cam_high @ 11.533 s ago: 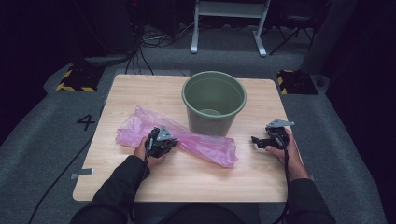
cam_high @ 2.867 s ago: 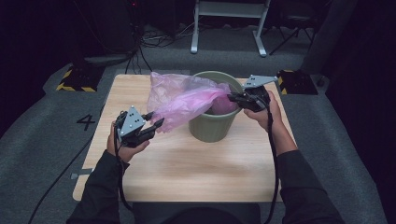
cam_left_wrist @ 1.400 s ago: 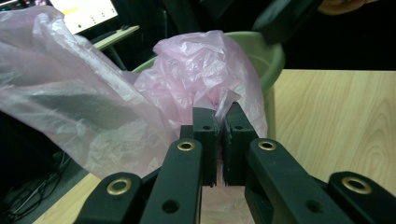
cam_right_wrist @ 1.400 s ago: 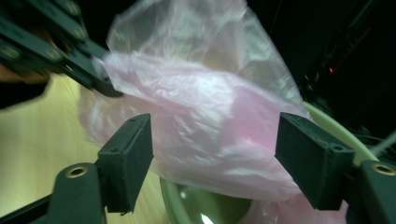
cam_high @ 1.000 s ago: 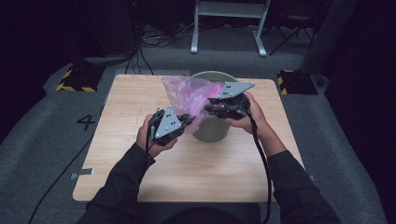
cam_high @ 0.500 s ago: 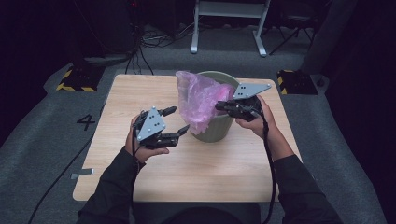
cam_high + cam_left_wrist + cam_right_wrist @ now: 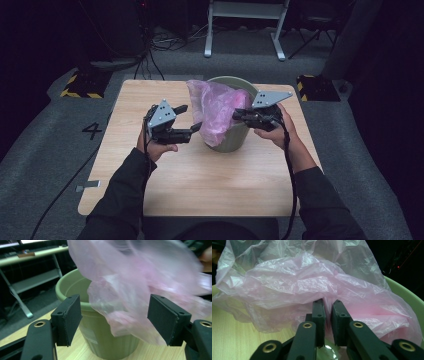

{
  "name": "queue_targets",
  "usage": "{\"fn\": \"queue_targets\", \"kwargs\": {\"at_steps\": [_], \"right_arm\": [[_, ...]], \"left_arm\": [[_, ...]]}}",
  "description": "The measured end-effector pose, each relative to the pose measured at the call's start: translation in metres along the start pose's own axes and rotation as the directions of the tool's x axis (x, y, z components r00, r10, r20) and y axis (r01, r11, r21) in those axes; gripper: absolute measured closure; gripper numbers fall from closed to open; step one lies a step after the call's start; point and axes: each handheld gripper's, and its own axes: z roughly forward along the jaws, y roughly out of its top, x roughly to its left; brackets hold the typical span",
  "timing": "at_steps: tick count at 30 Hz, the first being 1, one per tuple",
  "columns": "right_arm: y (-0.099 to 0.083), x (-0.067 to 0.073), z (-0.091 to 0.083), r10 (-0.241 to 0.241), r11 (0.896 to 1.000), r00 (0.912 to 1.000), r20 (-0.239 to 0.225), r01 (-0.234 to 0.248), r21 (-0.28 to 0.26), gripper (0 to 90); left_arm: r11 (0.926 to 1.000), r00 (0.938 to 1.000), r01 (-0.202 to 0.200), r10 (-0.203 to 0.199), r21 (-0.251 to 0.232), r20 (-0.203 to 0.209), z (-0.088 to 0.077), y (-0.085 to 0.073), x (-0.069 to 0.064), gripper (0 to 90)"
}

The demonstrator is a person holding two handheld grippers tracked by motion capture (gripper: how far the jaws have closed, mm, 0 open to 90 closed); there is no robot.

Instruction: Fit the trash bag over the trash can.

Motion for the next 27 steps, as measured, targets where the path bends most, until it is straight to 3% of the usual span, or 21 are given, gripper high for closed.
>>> {"fn": "queue_targets", "kwargs": {"at_steps": [4,7,11,14,16,19,27], "right_arm": [[-0.002,0.002,-0.003,-0.012,1.000,0.9999,0.003,0.012,-0.010,74.5],[-0.003,0.003,-0.005,-0.010,1.000,0.9999,0.007,0.010,-0.016,68.1],[-0.003,0.005,-0.008,0.005,1.000,0.9997,0.023,-0.005,-0.020,47.2],[-0.002,0.009,-0.012,0.017,0.999,0.9992,0.038,-0.015,-0.049,31.7],[-0.001,0.012,-0.015,0.012,0.998,0.9992,0.037,-0.009,-0.066,27.5],[0.005,0.020,-0.019,-0.011,0.995,0.9998,0.016,0.013,-0.098,24.1],[0.021,0.051,-0.022,-0.073,0.990,0.9964,-0.043,0.068,-0.125,24.5]], "left_arm": [[0.9993,0.9941,-0.007,0.011,0.038,-0.108,0.009,0.003,-0.003,41.1],[0.9977,0.9927,-0.047,0.052,0.048,-0.109,0.012,0.004,-0.006,55.5],[0.9937,0.9866,-0.102,0.107,0.047,-0.123,0.013,0.006,-0.012,74.1],[0.9892,0.9812,-0.133,0.140,0.061,-0.133,0.015,0.007,-0.016,83.2],[0.9877,0.9814,-0.141,0.149,0.068,-0.121,0.016,0.008,-0.017,86.3],[0.9840,0.9770,-0.162,0.170,0.074,-0.128,0.018,0.009,-0.020,88.8],[0.9787,0.9741,-0.189,0.197,0.082,-0.111,0.022,0.012,-0.025,89.7]]}}
